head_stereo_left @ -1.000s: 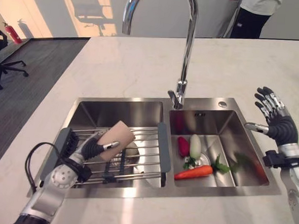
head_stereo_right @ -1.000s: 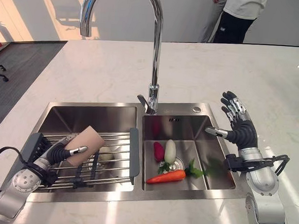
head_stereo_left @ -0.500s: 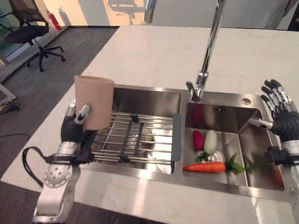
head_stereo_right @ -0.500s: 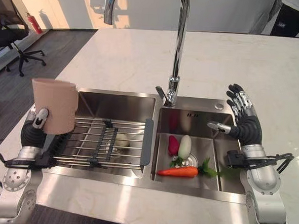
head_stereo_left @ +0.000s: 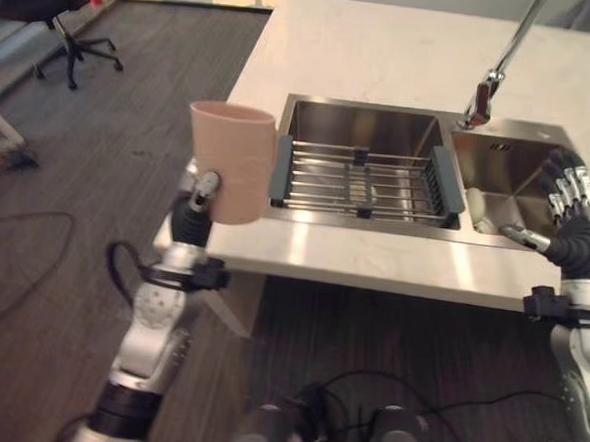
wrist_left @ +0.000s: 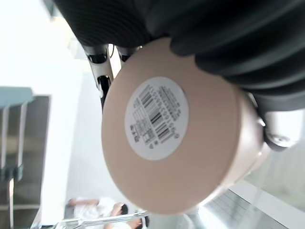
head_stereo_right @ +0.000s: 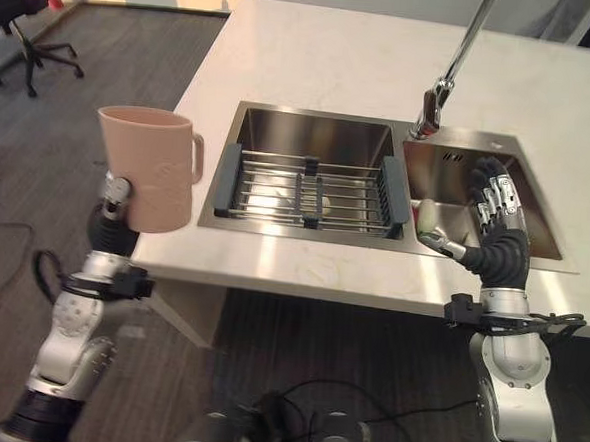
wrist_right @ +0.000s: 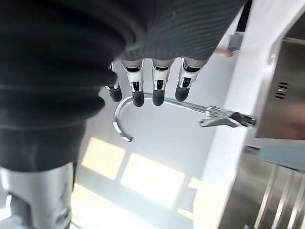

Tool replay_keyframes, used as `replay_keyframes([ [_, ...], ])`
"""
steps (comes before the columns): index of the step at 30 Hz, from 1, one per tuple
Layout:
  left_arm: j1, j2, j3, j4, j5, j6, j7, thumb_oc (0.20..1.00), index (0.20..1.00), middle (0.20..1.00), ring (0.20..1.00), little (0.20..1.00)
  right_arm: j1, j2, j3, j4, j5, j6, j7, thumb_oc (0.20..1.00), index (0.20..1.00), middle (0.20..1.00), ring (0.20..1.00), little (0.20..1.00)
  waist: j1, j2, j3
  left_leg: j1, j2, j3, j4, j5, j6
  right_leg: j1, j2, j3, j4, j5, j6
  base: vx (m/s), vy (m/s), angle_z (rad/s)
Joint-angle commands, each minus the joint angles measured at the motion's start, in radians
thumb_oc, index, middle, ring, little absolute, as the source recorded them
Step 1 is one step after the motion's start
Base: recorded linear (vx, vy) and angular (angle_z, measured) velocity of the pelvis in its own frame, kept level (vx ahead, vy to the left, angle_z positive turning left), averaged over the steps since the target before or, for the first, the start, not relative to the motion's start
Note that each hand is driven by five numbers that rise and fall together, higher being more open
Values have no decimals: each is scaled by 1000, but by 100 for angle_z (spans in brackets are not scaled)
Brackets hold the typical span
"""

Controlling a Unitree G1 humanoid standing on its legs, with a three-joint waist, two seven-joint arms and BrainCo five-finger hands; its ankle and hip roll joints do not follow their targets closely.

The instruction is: Place the dishes in the dishwasher.

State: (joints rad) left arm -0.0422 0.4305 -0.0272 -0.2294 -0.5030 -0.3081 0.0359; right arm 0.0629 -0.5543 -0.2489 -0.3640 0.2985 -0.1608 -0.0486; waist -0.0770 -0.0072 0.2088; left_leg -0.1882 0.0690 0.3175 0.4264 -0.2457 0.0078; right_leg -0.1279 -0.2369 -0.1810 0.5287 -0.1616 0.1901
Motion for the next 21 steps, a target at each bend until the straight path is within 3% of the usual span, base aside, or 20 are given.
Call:
replay_keyframes([
  [1, -16, 23, 5, -85, -75, -65, -74, 200, 200, 200, 200, 200, 5, 20, -37, -46, 75, -86, 32, 1000, 1000, 1000, 1000, 1000, -70, 31, -85, 274, -29, 22, -492, 179, 8, 85, 130, 26, -225, 17, -33, -137, -255, 98],
  [2, -18, 20, 3, -86, -90, -57, -88, 200, 200, 200, 200, 200, 18, 21, -43, -52, 72, -94, 43, 1000, 1000, 1000, 1000, 1000, -71, 25, -93, 269, -29, 7, -491, 181, 8, 107, 151, 44, -247, 3, -45, -229, -405, 132],
  [3, -29, 25, -6, -91, -88, -52, -76, 200, 200, 200, 200, 200, 20, 7, -41, -58, 81, -98, 67, 1000, 1000, 1000, 1000, 1000, -59, 15, -100, 254, -18, -9, -482, 189, -6, 157, 166, 26, -324, -26, -68, -221, -418, 158],
  [5, -41, 29, -8, -107, -86, -34, -33, 200, 200, 200, 200, 200, -4, -12, -33, -58, 118, -89, 90, 1000, 1000, 1000, 1000, 1000, -29, -1, -101, 217, 13, -21, -467, 213, -44, 221, 177, -7, -434, -27, -94, -256, -448, 70],
  [8, 8, 11, 24, -147, -87, -31, -10, 200, 200, 200, 200, 200, -34, -26, -10, -71, 152, -81, 112, 1000, 1000, 1000, 1000, 1000, 39, -17, -83, 131, 75, -66, -433, 274, -95, 260, 190, -58, -495, -13, -121, -261, -328, 76],
  [10, 39, 10, 40, -163, -101, -42, -26, 200, 200, 200, 200, 200, -36, -34, 5, -79, 131, -79, 89, 1000, 1000, 1000, 1000, 1000, 57, -13, -75, 95, 102, -64, -418, 303, -111, 265, 183, -89, -506, -13, -127, -298, -195, 90],
  [11, 50, 9, 42, -156, -112, -53, -38, 200, 200, 200, 200, 200, -35, -40, 8, -77, 123, -83, 76, 1000, 1000, 1000, 1000, 1000, 53, -10, -73, 78, 122, -26, -400, 314, -117, 267, 179, -119, -513, -11, -130, -382, -90, 130],
  [12, 48, 11, 41, -141, -142, -68, -64, 200, 200, 200, 200, 200, -43, -57, 4, -73, 123, -84, 57, 1000, 1000, 1000, 1000, 1000, 43, -6, -73, 95, 142, 66, -380, 305, -111, 262, 164, -178, -517, 3, -131, -438, -24, 143],
  [13, 45, 15, 42, -133, -147, -84, -58, 200, 200, 200, 200, 200, -59, -71, 7, -65, 135, -90, 64, 1000, 1000, 1000, 1000, 1000, 36, -7, -75, 109, 141, 123, -344, 272, -102, 258, 144, -223, -516, 14, -132, -367, 31, 175],
  [14, 45, 17, 46, -134, -148, -94, -56, 200, 200, 200, 200, 200, -71, -80, 7, -58, 139, -87, 65, 1000, 1000, 1000, 1000, 1000, 37, -13, -79, 120, 138, 143, -301, 227, -104, 265, 132, -243, -525, 14, -128, -265, 50, 235],
  [18, 27, -2, 60, -150, -165, -101, -46, 200, 200, 200, 200, 200, -135, -79, 36, -34, 109, -56, 48, 1000, 1000, 1000, 1000, 1000, 56, -12, -82, 112, 168, 199, -165, 201, -119, 279, 120, -318, -554, 32, -141, -228, 114, 161],
  [20, 10, -13, 59, -147, -160, -95, -27, 200, 200, 200, 200, 200, -155, -67, 54, -34, 98, -42, 45, 1000, 1000, 1000, 1000, 1000, 58, -2, -96, 160, 162, 245, -238, 181, -105, 282, 108, -365, -552, 43, -131, -161, 385, 152],
  [21, 1, -22, 53, -150, -154, -82, -24, 200, 200, 200, 200, 200, -148, -53, 58, -38, 75, -36, 35, 1000, 1000, 1000, 1000, 1000, 65, 10, -104, 187, 122, 226, -329, 202, -101, 280, 103, -377, -546, 55, -116, -85, 464, 134],
])
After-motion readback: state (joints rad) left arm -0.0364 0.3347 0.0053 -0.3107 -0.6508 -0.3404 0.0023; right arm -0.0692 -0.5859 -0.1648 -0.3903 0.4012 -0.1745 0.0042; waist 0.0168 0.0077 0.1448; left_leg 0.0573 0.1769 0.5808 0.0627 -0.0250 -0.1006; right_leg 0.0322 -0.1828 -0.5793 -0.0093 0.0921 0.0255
